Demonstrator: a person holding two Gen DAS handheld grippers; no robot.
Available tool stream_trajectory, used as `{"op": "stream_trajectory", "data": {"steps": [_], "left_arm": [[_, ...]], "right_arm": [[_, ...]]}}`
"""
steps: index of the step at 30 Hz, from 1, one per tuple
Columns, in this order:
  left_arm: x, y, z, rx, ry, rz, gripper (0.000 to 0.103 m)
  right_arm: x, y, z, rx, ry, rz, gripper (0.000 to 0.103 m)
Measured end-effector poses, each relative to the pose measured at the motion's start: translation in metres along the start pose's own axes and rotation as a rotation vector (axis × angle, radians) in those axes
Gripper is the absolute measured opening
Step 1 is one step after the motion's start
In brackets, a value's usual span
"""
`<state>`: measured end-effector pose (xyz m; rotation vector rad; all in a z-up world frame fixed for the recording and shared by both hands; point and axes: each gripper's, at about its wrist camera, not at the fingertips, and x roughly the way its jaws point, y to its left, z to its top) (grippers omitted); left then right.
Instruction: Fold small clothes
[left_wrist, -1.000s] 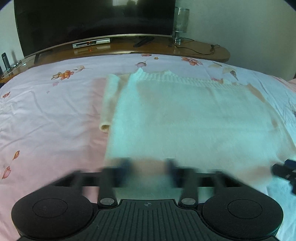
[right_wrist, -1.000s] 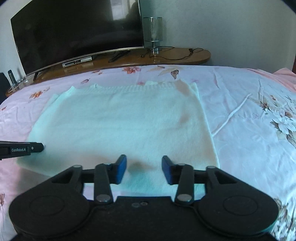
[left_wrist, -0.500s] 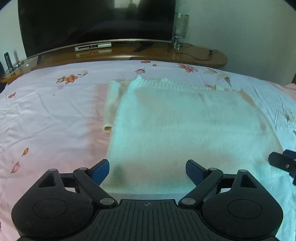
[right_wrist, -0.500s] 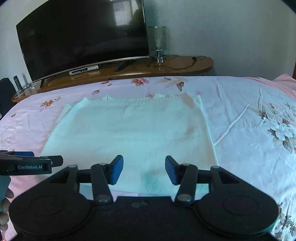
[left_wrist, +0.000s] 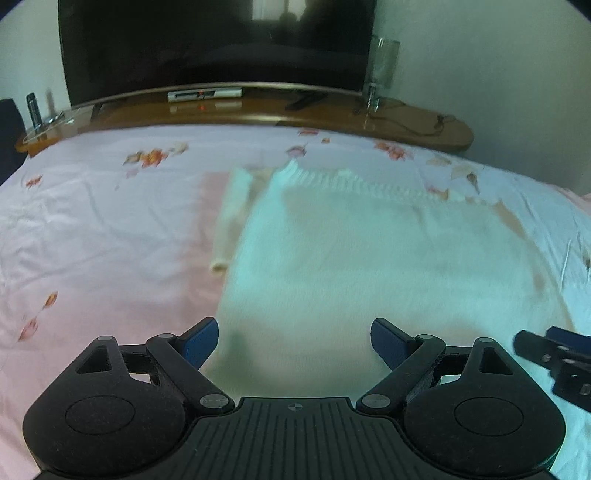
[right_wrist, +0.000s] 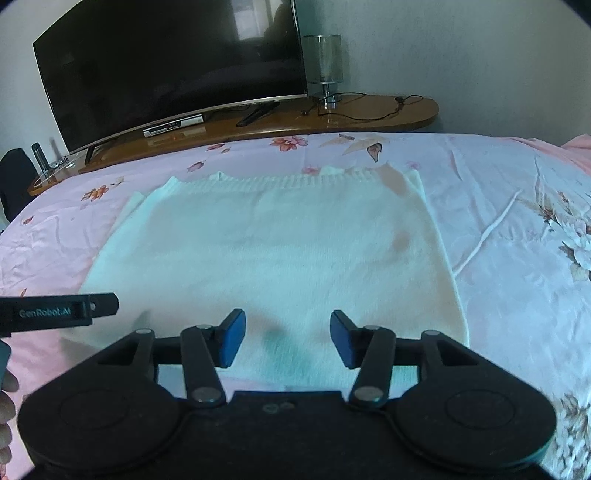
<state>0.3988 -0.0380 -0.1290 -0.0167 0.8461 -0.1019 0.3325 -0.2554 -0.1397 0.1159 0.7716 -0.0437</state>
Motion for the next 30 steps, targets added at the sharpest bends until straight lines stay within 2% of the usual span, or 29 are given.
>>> {"op": "stream_trajectory", "data": {"steps": [7,14,18,24,30], "left_arm": [[0.027,-0.02,0.032,0.015,-0.022,-0.005,0.089],[0.062,-0.03,0.046,0.024,-0.011,0.039,0.089],[0.078,-0.027,0.043,0.022,0.029,0.067,0.089],[0.081,-0.03,0.038,0.057,0.015,0.078,0.089],[0.081,-0.029,0.04,0.06,0.02,0.073,0.089]], "right_arm": [[0.027,-0.011,0.034,-0.003,-0.036,-0.012,0.05],[0.053,-0.015,0.058,0.005,-0.058,-0.007,0.05],[0.067,-0.015,0.058,0.005,-0.04,-0.002,0.05],[0.084,-0.016,0.051,-0.008,0.002,-0.008,0.05],[0.084,-0.016,0.046,-0.017,0.002,-0.007,0.054]]}}
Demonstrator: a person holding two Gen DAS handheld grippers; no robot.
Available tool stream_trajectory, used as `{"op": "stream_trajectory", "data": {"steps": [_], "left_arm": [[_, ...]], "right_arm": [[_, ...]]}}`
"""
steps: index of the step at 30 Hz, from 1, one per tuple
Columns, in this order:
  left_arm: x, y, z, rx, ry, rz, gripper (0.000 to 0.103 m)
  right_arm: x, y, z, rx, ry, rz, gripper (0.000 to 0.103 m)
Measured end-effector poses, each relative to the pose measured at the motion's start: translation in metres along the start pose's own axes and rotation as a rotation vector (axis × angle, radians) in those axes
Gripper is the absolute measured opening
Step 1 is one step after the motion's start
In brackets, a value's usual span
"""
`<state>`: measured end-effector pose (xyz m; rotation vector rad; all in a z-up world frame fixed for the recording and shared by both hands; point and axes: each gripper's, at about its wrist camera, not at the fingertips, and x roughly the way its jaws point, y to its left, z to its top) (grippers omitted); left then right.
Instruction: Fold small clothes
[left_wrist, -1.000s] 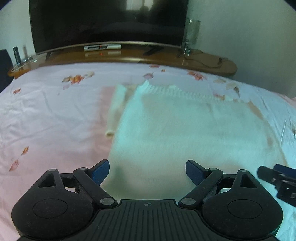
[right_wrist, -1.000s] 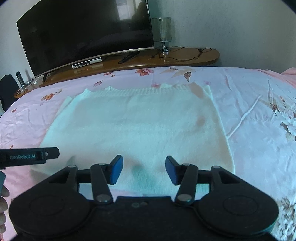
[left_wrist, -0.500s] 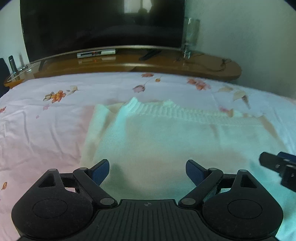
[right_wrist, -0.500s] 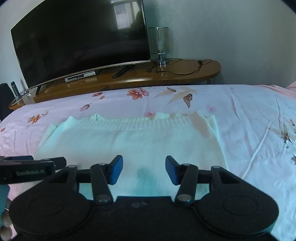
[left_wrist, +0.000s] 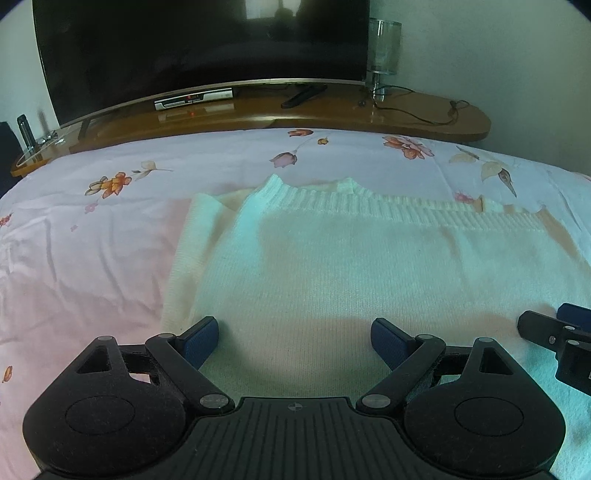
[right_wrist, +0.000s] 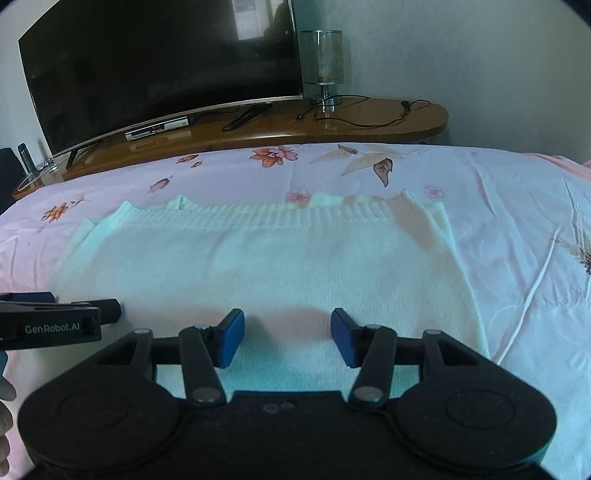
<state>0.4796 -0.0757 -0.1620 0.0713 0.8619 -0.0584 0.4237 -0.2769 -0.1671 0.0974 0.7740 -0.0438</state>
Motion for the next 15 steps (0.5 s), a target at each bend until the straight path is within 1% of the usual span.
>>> {"op": "stream_trajectory", "data": {"steps": [15], "left_arm": [[0.0018,-0.0001,0.0002,0.01,0.003,-0.007,0.089]], "right_arm": [[-0.004,0.0024,0.0044,0.015,-0.021,0.018,0.055]]}}
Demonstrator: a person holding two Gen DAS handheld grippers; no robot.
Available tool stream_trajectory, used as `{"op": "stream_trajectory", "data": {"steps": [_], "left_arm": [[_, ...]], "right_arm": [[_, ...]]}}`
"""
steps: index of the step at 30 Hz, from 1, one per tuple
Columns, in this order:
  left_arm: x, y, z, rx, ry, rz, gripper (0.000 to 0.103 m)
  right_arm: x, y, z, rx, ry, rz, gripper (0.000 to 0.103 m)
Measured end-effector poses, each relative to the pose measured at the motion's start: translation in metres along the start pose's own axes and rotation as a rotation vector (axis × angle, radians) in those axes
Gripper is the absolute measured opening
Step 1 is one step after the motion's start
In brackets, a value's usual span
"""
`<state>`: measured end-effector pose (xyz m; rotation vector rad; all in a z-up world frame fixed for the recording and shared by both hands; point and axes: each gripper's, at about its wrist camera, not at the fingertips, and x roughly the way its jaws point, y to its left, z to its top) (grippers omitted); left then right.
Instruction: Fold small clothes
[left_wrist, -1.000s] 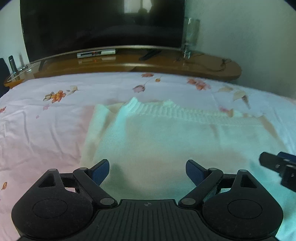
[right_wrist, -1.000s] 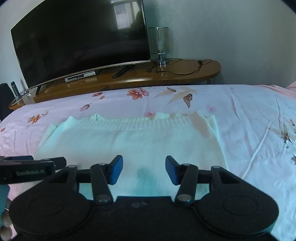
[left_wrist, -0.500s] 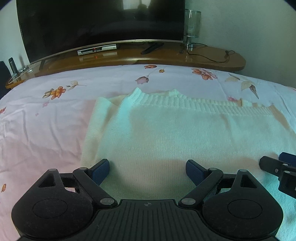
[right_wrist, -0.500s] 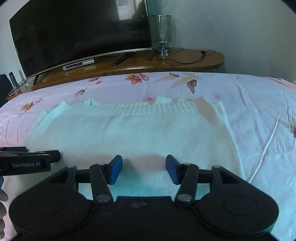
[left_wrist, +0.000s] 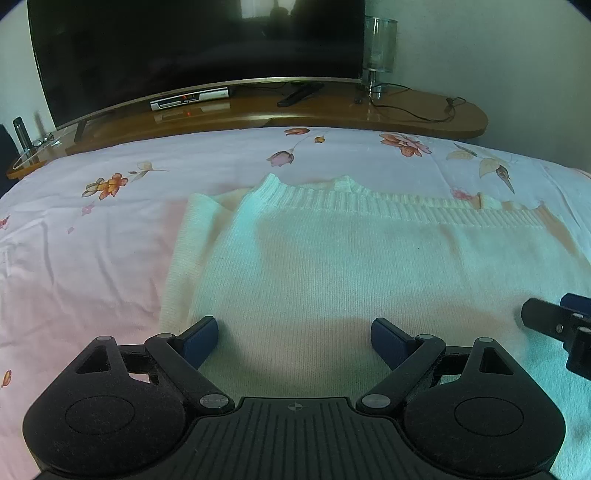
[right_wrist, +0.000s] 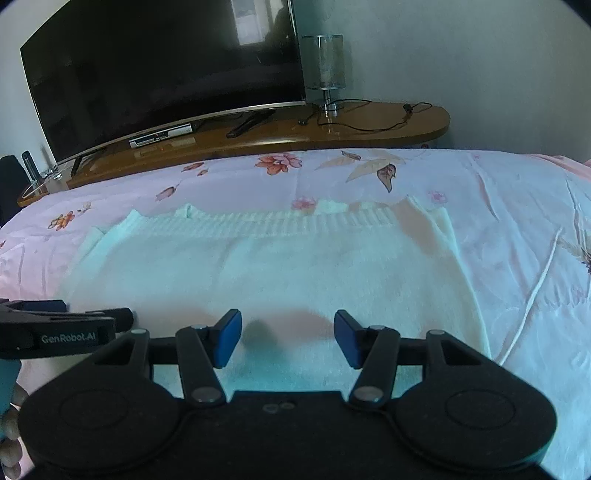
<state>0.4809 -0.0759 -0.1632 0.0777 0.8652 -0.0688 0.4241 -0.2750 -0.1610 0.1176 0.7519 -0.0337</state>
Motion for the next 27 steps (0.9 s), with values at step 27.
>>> {"op": "stream_trajectory", "data": {"steps": [27], "left_arm": [[-0.054,0.061,-0.063,-0.205,0.113,-0.111,0.089]], "right_arm": [[-0.017,0.019,-0.014,-0.027,0.014,0.012,0.059]]}}
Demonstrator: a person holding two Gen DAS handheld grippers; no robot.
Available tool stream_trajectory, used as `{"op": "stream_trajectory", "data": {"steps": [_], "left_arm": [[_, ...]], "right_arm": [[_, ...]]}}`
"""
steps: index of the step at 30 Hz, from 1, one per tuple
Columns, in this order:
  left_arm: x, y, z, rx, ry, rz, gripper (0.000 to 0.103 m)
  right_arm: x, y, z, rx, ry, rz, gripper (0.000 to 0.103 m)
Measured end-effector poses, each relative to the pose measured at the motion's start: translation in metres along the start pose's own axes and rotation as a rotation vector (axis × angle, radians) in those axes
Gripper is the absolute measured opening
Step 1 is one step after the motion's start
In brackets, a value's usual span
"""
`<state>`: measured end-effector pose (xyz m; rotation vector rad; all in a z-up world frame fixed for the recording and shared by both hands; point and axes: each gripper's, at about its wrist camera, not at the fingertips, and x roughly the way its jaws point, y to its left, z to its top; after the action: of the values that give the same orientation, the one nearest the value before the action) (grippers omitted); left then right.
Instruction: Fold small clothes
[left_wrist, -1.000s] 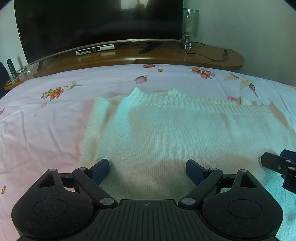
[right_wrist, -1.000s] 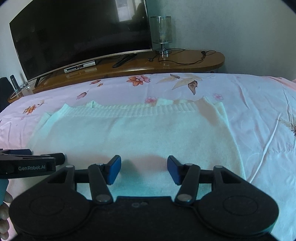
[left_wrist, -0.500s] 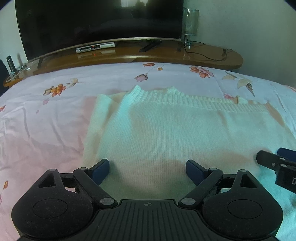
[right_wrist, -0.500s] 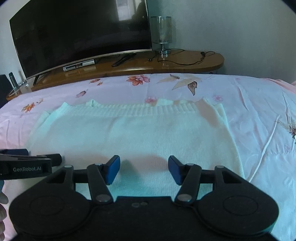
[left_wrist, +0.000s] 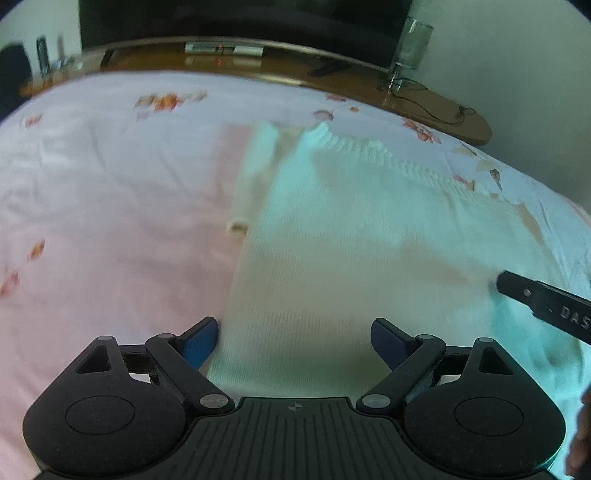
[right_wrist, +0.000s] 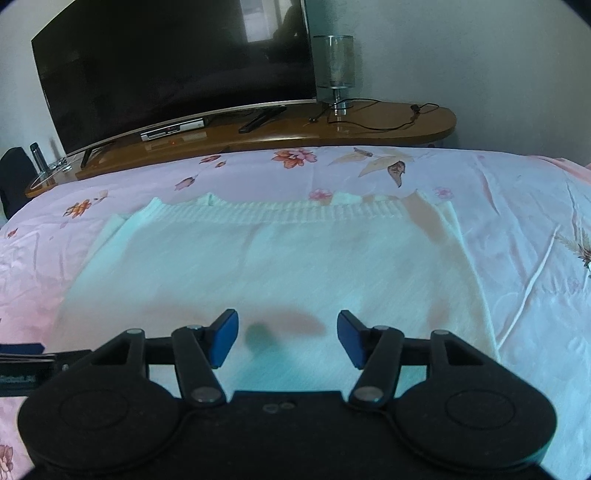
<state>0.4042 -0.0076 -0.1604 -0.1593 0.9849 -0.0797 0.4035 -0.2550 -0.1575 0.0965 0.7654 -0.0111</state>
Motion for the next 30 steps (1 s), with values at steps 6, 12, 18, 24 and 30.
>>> {"op": "stream_trajectory", "data": {"steps": [6,12,18,24,30], "left_arm": [[-0.016,0.021,-0.028,-0.17,0.035,-0.085,0.089],[-0.023,0.04,-0.051,-0.412,0.0,-0.224,0.089],[0.002,0.045,-0.053,-0.569,-0.089,-0.333,0.088],[0.041,0.041,-0.05,-0.714,-0.128,-0.444,0.042],[0.061,0.036,-0.037,-0.793,-0.202,-0.461,0.042]], "right_arm": [[-0.006,0.007,-0.004,-0.006,-0.003,0.011,0.059],[-0.008,0.01,-0.007,-0.001,-0.006,0.015,0.059],[-0.006,0.011,-0.007,-0.005,-0.018,0.01,0.059],[0.001,0.011,-0.005,-0.012,-0.029,0.022,0.059],[0.015,0.012,0.002,-0.023,-0.039,0.04,0.058]]}}
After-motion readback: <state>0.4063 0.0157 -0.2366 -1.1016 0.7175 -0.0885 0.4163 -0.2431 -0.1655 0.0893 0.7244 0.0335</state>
